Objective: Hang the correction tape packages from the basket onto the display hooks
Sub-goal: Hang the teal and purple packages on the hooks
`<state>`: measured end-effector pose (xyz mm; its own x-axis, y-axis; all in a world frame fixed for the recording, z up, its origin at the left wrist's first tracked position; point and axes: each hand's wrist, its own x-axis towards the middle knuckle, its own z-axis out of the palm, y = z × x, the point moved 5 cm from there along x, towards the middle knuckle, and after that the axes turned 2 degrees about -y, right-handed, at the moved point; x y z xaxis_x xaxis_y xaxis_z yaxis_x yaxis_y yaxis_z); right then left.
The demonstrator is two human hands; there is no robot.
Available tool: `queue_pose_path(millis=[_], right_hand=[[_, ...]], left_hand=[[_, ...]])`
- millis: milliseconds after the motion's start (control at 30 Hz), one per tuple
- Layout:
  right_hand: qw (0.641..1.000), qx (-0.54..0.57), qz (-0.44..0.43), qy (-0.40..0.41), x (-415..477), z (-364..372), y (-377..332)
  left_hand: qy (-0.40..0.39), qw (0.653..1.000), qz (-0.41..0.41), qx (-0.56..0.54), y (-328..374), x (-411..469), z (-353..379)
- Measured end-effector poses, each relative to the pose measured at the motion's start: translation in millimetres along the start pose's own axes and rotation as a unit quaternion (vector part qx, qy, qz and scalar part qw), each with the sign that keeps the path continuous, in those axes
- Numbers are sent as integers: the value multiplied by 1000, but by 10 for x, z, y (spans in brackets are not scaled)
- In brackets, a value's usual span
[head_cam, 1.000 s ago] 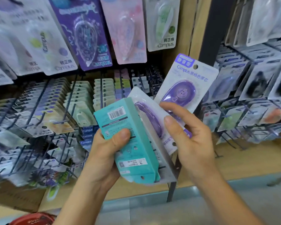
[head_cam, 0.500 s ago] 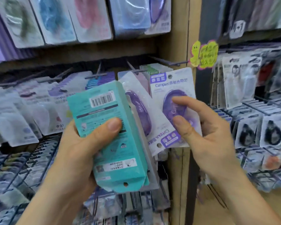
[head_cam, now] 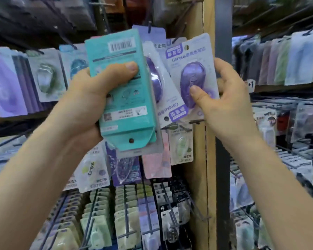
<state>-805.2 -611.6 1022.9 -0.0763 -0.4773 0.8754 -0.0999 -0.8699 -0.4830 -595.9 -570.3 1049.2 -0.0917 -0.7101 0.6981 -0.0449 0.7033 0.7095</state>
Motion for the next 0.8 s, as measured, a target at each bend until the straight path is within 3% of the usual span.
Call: queue_pose_path(millis=[167,633,800], right_hand=[[998,-43,-26,27,377,133,58],[992,-52,43,106,759,184,115],[981,-163,62,85,796,252,108]], left_hand=[[-4,998,-34,-45,163,239,52],[-21,999,-41,-17,239,485,16],[-13,999,-32,10,274,582,6]])
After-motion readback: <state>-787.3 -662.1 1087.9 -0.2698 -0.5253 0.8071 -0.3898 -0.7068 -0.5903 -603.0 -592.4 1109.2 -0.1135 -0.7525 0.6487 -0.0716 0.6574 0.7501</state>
